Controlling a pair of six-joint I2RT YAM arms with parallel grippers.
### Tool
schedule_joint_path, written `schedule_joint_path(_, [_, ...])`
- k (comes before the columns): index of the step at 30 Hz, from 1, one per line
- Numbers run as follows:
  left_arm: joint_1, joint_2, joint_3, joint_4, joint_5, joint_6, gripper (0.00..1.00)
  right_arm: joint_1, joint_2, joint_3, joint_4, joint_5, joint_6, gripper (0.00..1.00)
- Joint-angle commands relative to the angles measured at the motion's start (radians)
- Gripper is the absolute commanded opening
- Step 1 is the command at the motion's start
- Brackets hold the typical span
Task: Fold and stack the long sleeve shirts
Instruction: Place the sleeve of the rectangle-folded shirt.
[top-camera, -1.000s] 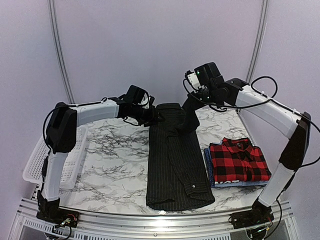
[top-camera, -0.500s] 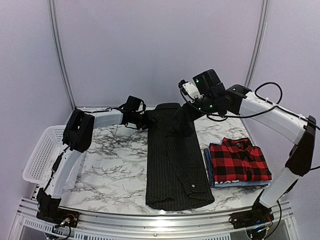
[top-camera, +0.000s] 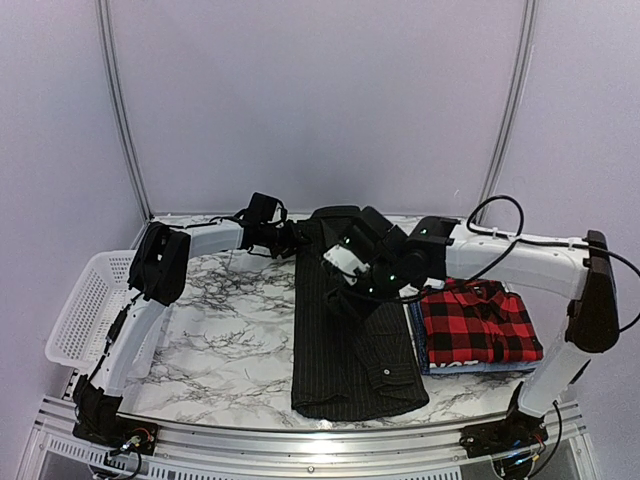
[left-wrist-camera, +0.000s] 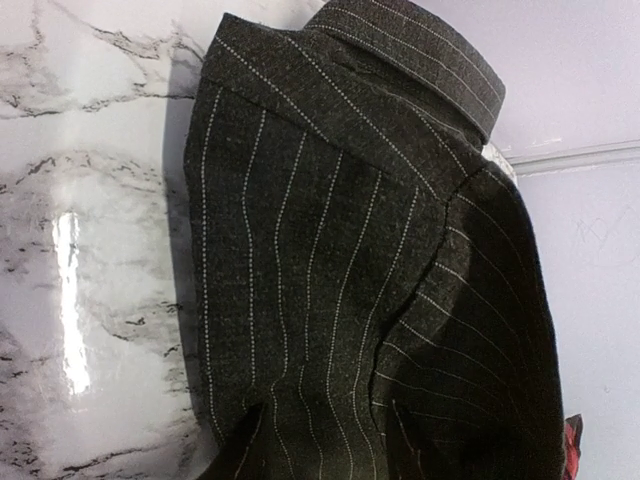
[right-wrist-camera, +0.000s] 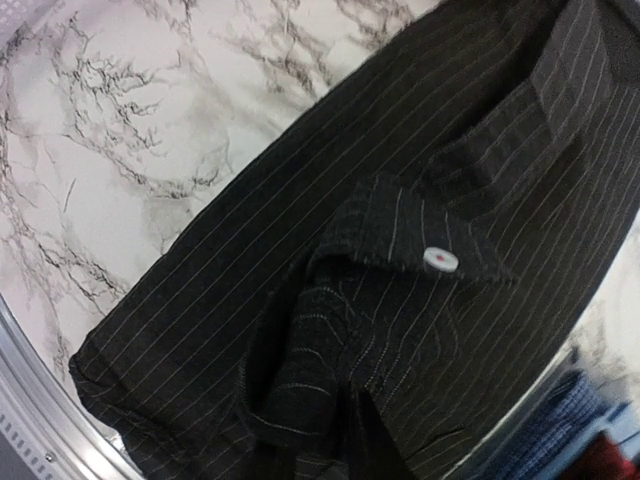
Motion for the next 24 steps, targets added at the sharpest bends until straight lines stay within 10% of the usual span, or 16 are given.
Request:
schedule_joint_path(1, [0.0, 0.006, 0.017, -0.019, 0.023, 0.011, 0.41, 0.033, 0.017, -0.039, 0.0, -0.033, 0.046, 0.27])
schedule_joint_path(8, [0.0, -0.04, 0.024, -0.019, 0.034, 0.032, 0.48, 0.024, -0.053, -0.072, 0.078, -0.021, 0.076, 0.6])
schedule_joint_path(24, [-0.003, -0.321, -0.219, -0.021, 0.081, 0.088, 0.48, -0.061, 0.059, -0.168, 0.331, -0.19, 0.117, 0.48])
